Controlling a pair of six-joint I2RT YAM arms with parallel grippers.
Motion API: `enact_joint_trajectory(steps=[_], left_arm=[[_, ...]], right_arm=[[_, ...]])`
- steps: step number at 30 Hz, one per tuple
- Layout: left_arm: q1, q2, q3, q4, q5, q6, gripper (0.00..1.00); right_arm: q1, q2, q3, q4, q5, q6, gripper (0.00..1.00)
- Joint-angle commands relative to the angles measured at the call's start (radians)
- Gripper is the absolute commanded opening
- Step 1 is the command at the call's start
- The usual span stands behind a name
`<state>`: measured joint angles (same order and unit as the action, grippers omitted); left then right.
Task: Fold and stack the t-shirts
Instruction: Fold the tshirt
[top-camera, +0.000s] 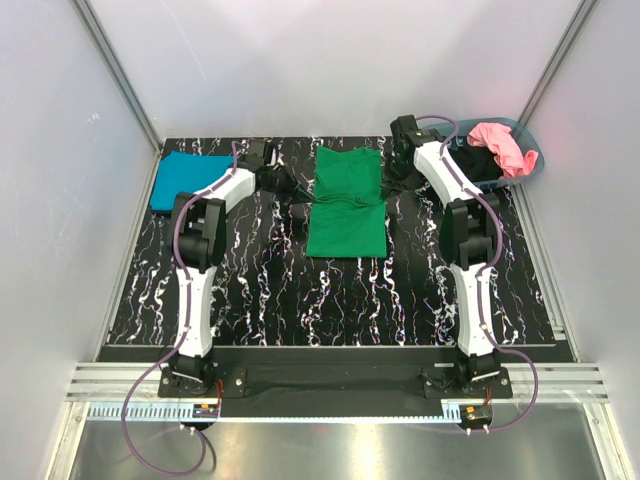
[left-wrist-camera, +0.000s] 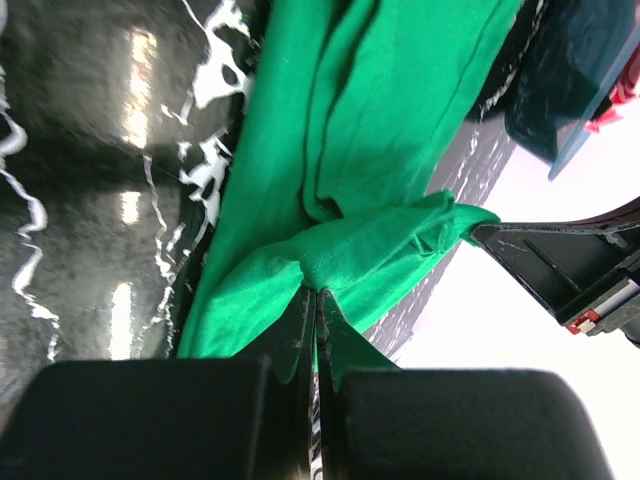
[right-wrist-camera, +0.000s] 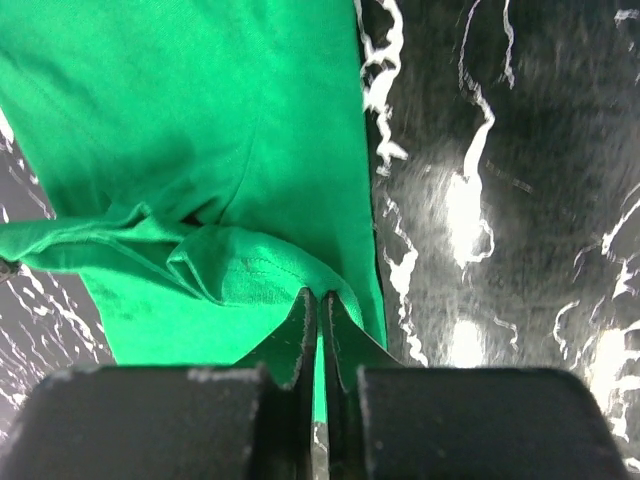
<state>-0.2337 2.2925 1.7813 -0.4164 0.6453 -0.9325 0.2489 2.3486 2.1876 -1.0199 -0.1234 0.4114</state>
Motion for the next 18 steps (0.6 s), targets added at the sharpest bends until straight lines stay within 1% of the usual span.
enact_joint_trajectory(steps=[1,2,3,5,6,7,9,11,14,17,18], left_arm=[[0.014,0.013,0.056,0.030,-0.033,-0.012,0.00],[0.016,0.025,0.073,0.027,-0.027,-0.011,0.02],[0.017,0.030,0.085,0.030,-0.023,-0.009,0.15],[0.017,0.042,0.104,0.028,0.002,-0.009,0.20],[0.020,0.048,0.122,0.027,0.008,-0.011,0.23],[0.023,0.048,0.130,0.025,0.013,-0.009,0.26],[0.034,0.044,0.145,-0.005,0.010,0.007,0.27],[0.046,0.033,0.144,-0.022,-0.010,0.018,0.29],[0.065,0.010,0.126,-0.025,-0.015,0.038,0.28],[0.065,-0.001,0.142,-0.117,-0.048,0.096,0.28],[0.059,-0.011,0.133,-0.157,-0.053,0.139,0.28]], right_arm=[[-0.019,0.031,0.079,0.006,-0.036,-0.014,0.06],[-0.020,0.043,0.086,0.010,-0.050,-0.013,0.10],[-0.023,0.049,0.096,0.012,-0.056,-0.011,0.13],[-0.025,0.064,0.121,0.007,-0.058,-0.008,0.22],[-0.023,0.066,0.132,0.004,-0.056,-0.005,0.33],[-0.025,0.066,0.133,0.004,-0.053,-0.003,0.36],[-0.027,0.064,0.138,0.009,-0.059,-0.006,0.43],[-0.030,0.060,0.143,0.011,-0.061,-0.006,0.45],[-0.034,0.055,0.146,0.009,-0.062,-0.008,0.47],[-0.036,0.049,0.139,-0.012,-0.062,-0.011,0.47],[-0.034,0.045,0.129,-0.035,-0.068,-0.019,0.47]])
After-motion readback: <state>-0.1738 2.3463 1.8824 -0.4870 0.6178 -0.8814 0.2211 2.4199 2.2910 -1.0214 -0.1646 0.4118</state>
